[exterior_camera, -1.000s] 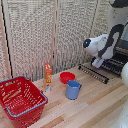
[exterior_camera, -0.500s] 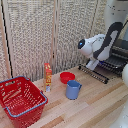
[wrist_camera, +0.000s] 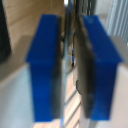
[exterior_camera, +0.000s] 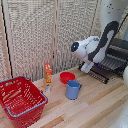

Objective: Extend the gripper towards the oven tray handle. Grasp the handle and carefully pull the tray out of the oven. Move the gripper above the red bowl. Grab the red bowl gently. Lift the bowl and place it onto the oven tray.

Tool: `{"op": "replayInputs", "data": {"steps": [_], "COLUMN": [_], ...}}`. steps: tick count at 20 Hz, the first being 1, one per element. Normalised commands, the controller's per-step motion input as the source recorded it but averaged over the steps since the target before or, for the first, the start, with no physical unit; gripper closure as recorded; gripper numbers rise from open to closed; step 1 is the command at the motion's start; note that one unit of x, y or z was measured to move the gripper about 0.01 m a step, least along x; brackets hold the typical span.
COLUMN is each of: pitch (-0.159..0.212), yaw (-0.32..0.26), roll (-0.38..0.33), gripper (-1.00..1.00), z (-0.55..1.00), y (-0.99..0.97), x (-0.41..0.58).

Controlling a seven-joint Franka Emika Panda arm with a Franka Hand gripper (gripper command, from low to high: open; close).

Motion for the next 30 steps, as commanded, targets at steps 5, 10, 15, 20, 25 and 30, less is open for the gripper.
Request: {"op": "replayInputs", "data": {"steps": [5,10,15,20,25,30], "pitch": [-0.033,-0.005,-0.018,-0.059,-0.148,-0.121], "yaw": [-0.024,-0.008,-0.066,-0.076,-0.206,-0.192], "roll": [0.087,0.147,0.141,0.121,0.049,0.183], "gripper": [-1.0,-1.0,-1.0,-1.0,-1.0,-1.0], "z": [0.25,0.44,0.69,0.67,0.22,0.02], "y": [0.0,0.05,0.0,0.17,0.38,0.39], "x": [0.117,0.17,0.046,0.0,0.03,0.022]}}
